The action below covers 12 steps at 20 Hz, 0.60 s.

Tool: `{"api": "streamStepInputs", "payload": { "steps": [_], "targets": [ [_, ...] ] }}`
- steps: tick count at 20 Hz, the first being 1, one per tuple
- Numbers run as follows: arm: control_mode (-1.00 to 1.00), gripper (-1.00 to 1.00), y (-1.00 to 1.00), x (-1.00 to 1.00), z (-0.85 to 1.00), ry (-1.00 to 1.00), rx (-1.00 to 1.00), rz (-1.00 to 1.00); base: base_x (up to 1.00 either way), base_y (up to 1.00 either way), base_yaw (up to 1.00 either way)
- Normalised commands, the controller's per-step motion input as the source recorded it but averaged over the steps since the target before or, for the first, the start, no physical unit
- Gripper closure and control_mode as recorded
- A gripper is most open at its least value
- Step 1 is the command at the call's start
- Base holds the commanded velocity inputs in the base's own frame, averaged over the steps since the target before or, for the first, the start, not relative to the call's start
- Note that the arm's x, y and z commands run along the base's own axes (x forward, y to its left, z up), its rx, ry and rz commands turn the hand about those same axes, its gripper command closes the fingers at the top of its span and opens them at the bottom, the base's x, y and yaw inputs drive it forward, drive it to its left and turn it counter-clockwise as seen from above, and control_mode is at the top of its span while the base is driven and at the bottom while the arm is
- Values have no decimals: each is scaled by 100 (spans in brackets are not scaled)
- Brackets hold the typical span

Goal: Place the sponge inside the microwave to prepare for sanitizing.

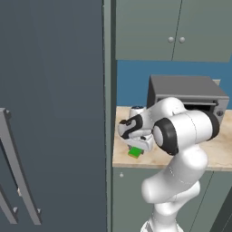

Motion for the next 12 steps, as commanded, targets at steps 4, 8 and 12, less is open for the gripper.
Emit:
{"api": "streamStepInputs", "payload": {
  "steps": [4,8,12],
  "targets": [
    [-100,100,0,0,-1,0,0,0,0,0,0],
    [-100,100,0,0,0,0,0,0,0,0,0],
    [-100,100,0,-6,39,0,-2,0,0,0,0]
  ]
}}
